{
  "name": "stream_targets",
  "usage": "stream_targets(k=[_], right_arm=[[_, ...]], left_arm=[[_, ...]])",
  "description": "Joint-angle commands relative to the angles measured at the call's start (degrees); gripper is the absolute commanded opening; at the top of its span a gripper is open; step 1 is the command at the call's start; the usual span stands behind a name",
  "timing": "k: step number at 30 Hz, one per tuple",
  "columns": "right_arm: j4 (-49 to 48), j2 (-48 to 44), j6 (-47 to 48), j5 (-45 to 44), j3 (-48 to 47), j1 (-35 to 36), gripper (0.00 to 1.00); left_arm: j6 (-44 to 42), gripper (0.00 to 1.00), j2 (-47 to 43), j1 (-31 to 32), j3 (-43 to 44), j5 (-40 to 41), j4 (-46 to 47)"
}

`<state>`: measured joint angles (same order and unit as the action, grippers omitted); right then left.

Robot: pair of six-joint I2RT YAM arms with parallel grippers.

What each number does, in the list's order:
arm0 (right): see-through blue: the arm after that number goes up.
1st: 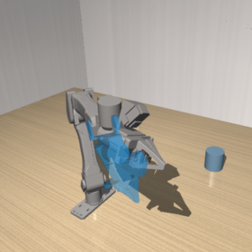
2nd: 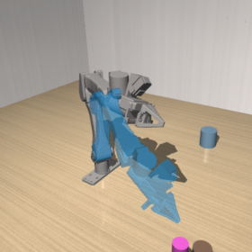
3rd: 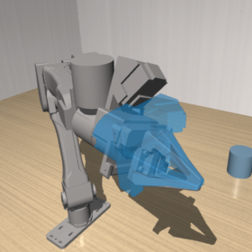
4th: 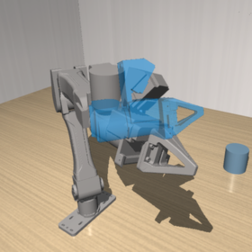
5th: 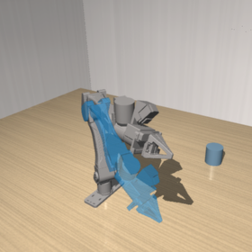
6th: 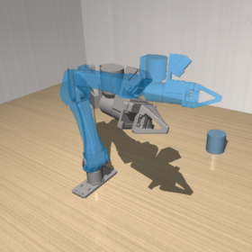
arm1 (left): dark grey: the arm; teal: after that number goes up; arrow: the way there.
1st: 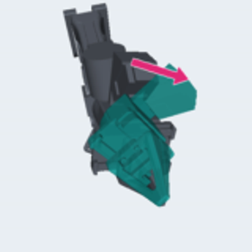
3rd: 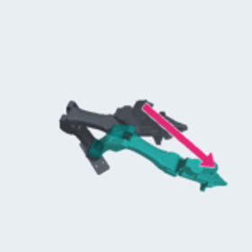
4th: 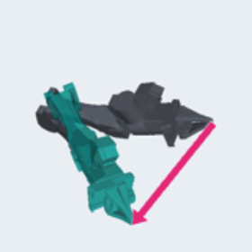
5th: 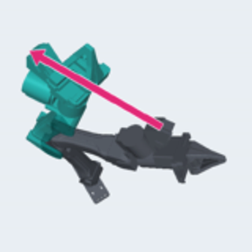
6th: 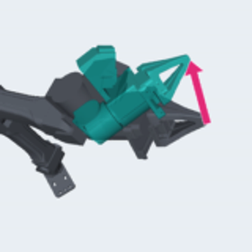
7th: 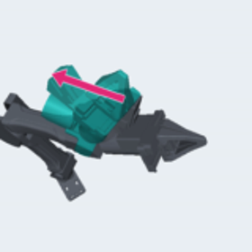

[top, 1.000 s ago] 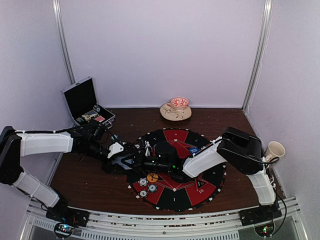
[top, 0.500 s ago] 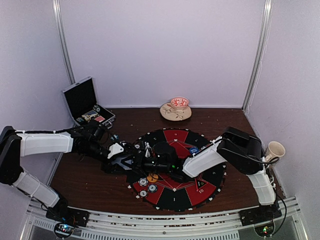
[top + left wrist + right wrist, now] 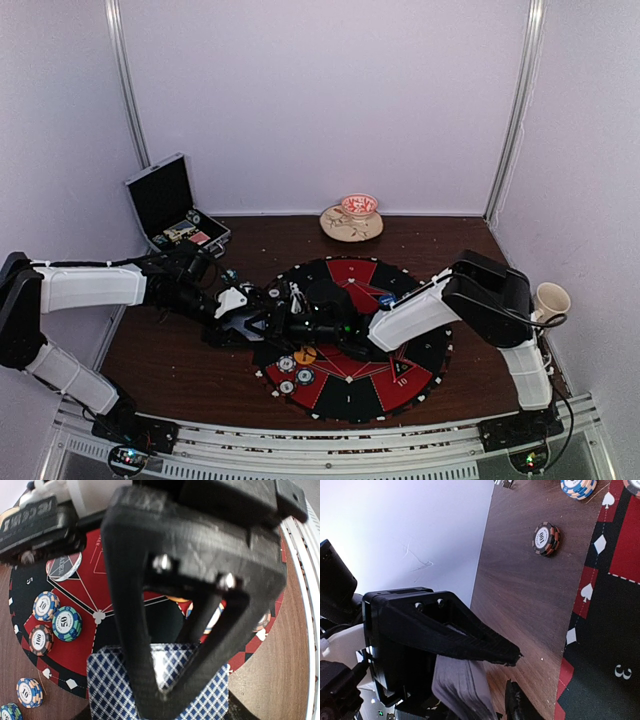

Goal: Distribute texas hold em gaming equipment
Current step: Pick up the poker card from the face-down deck piles.

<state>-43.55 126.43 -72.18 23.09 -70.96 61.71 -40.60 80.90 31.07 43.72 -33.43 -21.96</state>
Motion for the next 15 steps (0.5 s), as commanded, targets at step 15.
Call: stream_targets(k=[15], right_arm=[[8.9, -4.8, 6.1, -1.5, -0.3, -1.0, 0.4]], left_arm=[[-1.0, 0.53, 0.6, 0.0, -0.1, -1.0, 0.6]])
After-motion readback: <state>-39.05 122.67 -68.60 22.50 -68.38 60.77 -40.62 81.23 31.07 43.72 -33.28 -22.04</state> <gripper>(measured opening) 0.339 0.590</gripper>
